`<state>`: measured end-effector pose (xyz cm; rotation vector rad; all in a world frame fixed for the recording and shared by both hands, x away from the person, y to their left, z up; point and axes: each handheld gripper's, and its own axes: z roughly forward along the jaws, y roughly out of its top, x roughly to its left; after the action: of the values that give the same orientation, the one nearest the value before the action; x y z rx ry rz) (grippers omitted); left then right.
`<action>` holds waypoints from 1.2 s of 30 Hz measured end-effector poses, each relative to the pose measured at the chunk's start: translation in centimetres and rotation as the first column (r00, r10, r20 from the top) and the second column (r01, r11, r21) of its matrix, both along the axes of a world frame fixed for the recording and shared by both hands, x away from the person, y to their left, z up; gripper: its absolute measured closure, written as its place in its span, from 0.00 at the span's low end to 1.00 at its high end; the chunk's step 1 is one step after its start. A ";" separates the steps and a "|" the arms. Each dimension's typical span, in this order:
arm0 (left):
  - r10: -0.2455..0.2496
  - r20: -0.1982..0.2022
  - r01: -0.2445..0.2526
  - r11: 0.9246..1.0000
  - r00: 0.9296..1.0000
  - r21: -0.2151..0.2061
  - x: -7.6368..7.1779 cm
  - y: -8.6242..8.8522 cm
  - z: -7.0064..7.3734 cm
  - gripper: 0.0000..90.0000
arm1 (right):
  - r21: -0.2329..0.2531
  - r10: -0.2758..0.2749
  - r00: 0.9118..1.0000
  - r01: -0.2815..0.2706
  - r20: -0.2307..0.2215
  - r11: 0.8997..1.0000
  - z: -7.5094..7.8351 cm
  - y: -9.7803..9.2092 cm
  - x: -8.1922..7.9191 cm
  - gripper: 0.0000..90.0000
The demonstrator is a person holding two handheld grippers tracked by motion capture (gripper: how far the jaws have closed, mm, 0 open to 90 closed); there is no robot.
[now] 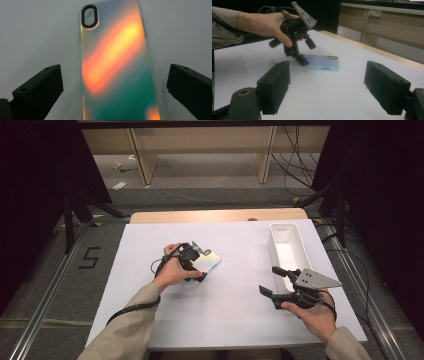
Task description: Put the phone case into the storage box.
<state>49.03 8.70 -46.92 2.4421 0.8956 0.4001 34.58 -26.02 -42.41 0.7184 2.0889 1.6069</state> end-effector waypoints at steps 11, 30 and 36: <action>0.002 -0.026 -0.002 1.000 1.000 0.007 0.4 -0.3 -0.3 0.01 | 0.018 -0.010 1.000 0.010 0.018 1.000 0.4 -0.4 0.0 0.20; -0.010 -0.057 0.011 1.000 0.998 0.021 1.0 -0.5 -0.5 0.06 | 0.011 -0.029 0.999 0.029 0.021 1.000 0.4 -0.7 0.2 0.18; -0.014 -0.074 0.018 0.998 0.997 0.061 1.1 -0.6 -0.5 0.08 | 0.011 -0.029 0.999 0.028 0.019 1.000 0.4 -0.7 0.1 0.18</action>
<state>50.16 8.09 -47.40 2.5336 0.9056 0.3394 34.72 -26.71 -42.05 0.7303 2.0492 1.6046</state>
